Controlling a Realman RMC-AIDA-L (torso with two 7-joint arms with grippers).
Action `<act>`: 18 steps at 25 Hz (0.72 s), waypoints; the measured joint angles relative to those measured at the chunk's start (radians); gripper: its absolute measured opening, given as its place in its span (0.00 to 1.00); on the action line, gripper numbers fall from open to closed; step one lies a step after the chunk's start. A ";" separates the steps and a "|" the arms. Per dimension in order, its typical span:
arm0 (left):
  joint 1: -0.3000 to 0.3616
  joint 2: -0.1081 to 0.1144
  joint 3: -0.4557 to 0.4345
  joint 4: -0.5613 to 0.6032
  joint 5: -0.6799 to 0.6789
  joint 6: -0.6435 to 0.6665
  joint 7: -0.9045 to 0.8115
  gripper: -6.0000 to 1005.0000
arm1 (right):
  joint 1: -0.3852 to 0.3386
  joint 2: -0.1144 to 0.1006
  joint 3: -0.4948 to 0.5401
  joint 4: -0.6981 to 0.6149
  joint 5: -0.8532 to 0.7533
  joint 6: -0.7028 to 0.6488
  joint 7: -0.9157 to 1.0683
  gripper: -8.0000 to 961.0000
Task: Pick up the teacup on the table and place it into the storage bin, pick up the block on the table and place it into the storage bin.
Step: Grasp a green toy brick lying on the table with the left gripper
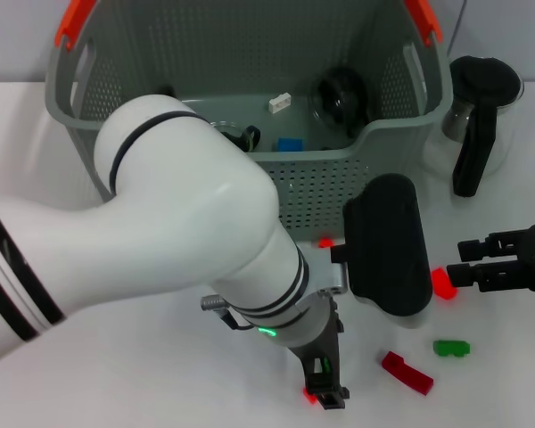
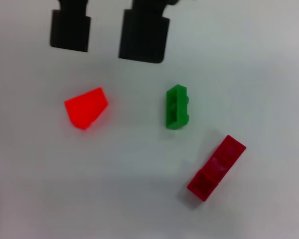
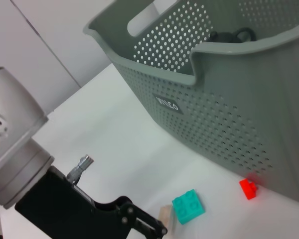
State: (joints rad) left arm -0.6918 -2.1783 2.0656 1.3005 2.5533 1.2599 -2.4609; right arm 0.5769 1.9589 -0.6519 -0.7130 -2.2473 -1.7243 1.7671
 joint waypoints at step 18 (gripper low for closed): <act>-0.036 0.000 0.004 -0.063 0.001 -0.029 -0.014 0.54 | 0.003 0.000 0.000 0.000 0.001 0.016 0.000 0.71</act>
State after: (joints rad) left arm -0.7274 -2.1782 2.0699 1.2377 2.5542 1.2308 -2.4752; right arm 0.5799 1.9591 -0.6519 -0.7133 -2.2463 -1.7079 1.7671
